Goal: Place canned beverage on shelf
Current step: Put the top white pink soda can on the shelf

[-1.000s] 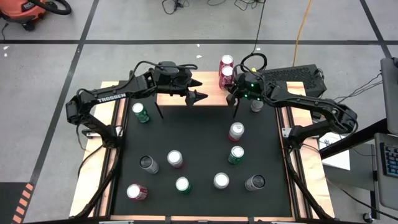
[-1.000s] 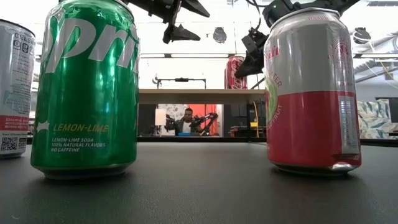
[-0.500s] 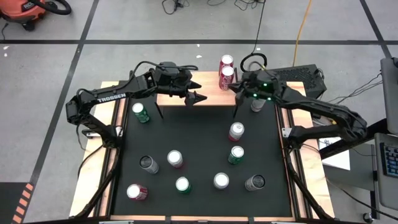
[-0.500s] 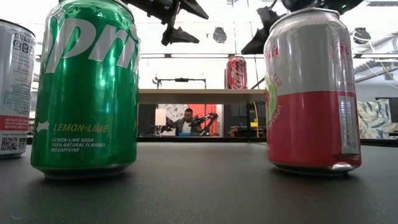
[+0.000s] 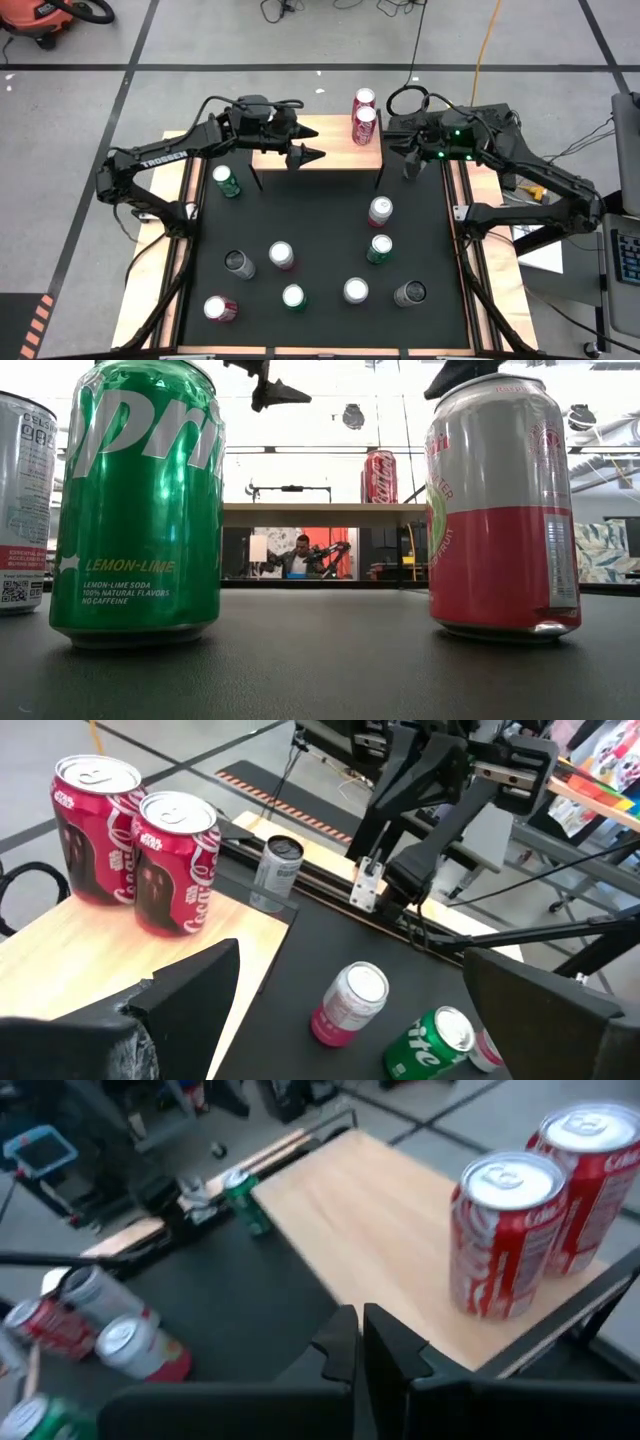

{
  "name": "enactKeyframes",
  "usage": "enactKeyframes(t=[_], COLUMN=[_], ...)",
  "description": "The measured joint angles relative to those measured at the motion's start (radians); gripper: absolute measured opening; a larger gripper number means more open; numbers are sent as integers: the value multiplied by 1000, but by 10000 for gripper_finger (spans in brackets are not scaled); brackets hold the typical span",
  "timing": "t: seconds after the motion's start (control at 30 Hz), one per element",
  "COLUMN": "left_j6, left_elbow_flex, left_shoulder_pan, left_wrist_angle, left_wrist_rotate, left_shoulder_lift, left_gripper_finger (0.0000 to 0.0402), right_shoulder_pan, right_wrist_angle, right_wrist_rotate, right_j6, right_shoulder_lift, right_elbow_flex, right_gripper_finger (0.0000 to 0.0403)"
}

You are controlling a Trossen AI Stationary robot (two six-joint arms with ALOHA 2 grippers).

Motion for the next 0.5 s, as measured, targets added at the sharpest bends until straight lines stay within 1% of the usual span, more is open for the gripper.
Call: enactKeyframes(t=[0.17, 0.4, 0.5], left_j6=[1, 0, -1], left_elbow_flex=[0, 0, 0], left_shoulder_pan=[-21, -89, -124], left_wrist_angle=[-68, -199, -236], left_wrist_rotate=[0, 0, -3], left_shoulder_lift=[-51, -102, -110], left_gripper_finger=[386, 386, 386], right_shoulder_pan=[27, 45, 45], right_wrist_angle=[-82, -217, -258], right_wrist_rotate=[6, 121, 134], right_j6=[124, 335, 381], right_shoulder_lift=[9, 13, 25], right_elbow_flex=[59, 73, 73], right_gripper_finger=[0, 0, 0])
